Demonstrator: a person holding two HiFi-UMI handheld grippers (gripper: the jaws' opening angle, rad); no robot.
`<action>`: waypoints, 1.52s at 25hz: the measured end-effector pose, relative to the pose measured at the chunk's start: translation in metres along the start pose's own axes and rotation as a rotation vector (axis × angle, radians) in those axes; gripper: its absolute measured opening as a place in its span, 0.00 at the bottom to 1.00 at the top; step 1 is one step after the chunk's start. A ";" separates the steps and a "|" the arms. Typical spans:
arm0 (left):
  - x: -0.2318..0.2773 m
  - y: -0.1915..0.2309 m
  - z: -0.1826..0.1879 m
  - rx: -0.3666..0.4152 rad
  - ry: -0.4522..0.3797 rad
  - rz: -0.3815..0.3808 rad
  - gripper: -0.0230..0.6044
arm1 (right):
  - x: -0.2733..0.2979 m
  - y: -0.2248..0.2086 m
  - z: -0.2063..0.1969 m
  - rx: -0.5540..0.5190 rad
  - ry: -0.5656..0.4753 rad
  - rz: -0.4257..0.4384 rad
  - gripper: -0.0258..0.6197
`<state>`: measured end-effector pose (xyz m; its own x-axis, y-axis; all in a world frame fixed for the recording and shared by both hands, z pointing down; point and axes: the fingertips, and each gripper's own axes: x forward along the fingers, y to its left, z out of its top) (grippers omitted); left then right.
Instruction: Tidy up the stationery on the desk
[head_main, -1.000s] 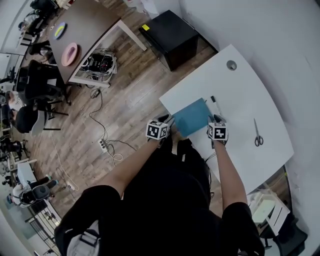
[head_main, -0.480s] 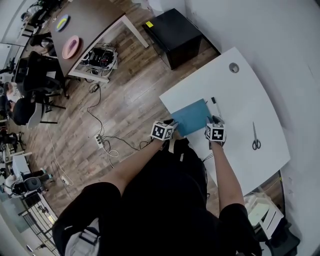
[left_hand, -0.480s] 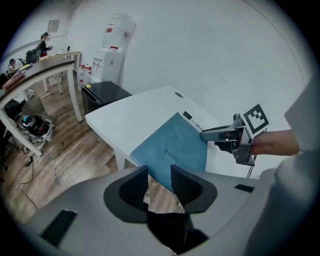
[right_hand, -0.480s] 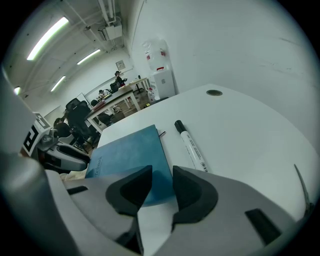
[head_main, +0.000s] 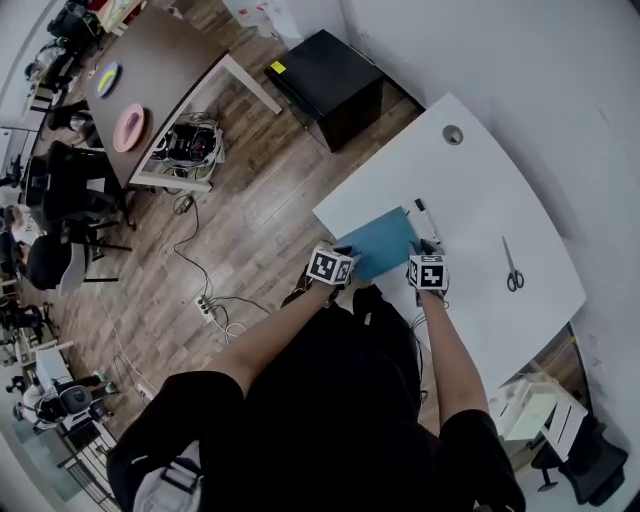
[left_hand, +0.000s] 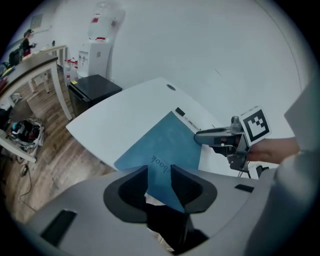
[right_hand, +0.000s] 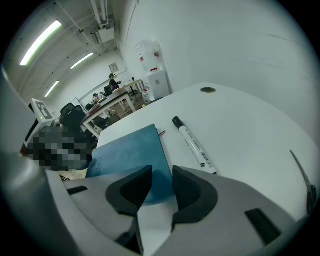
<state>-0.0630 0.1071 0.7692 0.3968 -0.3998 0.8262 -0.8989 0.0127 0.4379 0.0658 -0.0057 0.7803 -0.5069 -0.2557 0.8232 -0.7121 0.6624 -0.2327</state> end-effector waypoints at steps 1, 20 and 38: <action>-0.002 -0.001 -0.003 -0.004 0.009 0.001 0.26 | -0.001 -0.002 0.000 0.016 0.002 -0.008 0.23; -0.004 0.033 0.005 -0.008 -0.022 0.035 0.26 | -0.005 0.003 -0.014 0.163 0.008 -0.057 0.23; 0.021 0.068 0.092 0.358 0.170 -0.139 0.29 | -0.002 0.047 -0.036 0.518 -0.004 -0.213 0.23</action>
<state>-0.1330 0.0148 0.7840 0.5172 -0.2181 0.8276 -0.8303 -0.3625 0.4233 0.0509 0.0512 0.7863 -0.3272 -0.3495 0.8780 -0.9440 0.1634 -0.2868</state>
